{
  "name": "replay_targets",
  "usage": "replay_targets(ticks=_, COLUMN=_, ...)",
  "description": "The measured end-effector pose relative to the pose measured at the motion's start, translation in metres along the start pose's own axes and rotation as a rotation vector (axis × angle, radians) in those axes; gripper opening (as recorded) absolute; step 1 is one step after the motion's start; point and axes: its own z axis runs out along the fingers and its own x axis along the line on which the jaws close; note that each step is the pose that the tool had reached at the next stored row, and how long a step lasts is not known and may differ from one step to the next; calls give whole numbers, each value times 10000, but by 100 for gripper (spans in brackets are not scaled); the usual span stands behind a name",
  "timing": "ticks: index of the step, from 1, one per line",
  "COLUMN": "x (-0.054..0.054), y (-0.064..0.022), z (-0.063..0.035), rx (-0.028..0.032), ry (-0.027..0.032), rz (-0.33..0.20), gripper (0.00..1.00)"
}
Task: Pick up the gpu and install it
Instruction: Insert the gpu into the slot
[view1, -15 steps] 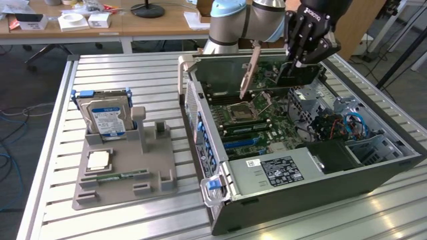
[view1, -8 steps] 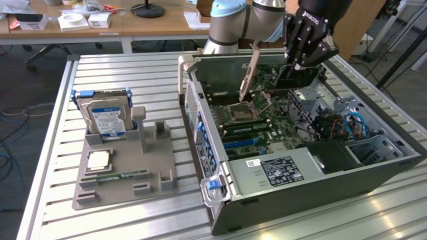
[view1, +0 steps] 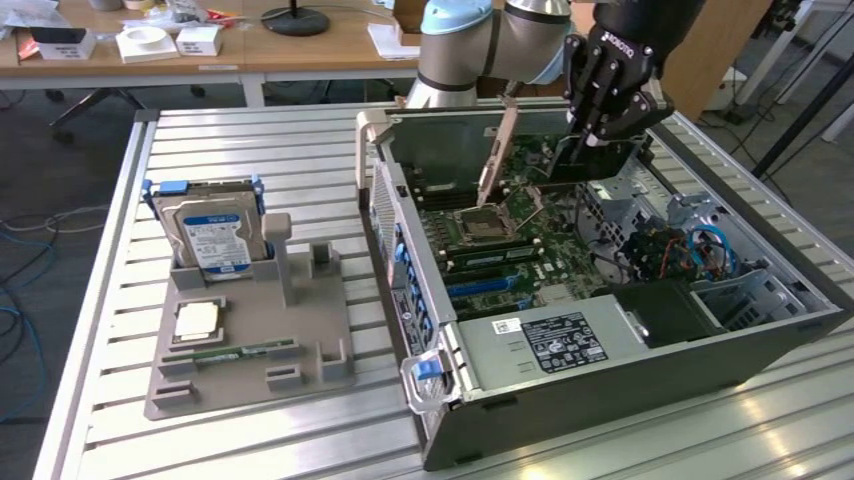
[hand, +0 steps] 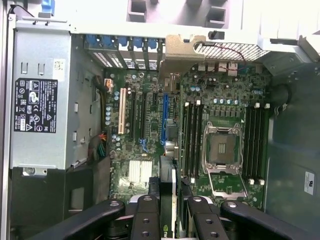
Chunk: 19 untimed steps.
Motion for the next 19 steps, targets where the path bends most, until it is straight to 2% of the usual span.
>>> replay_targets(ticks=19, x=3, y=-7, z=170, rx=0, ry=2, rz=-30, gripper=26)
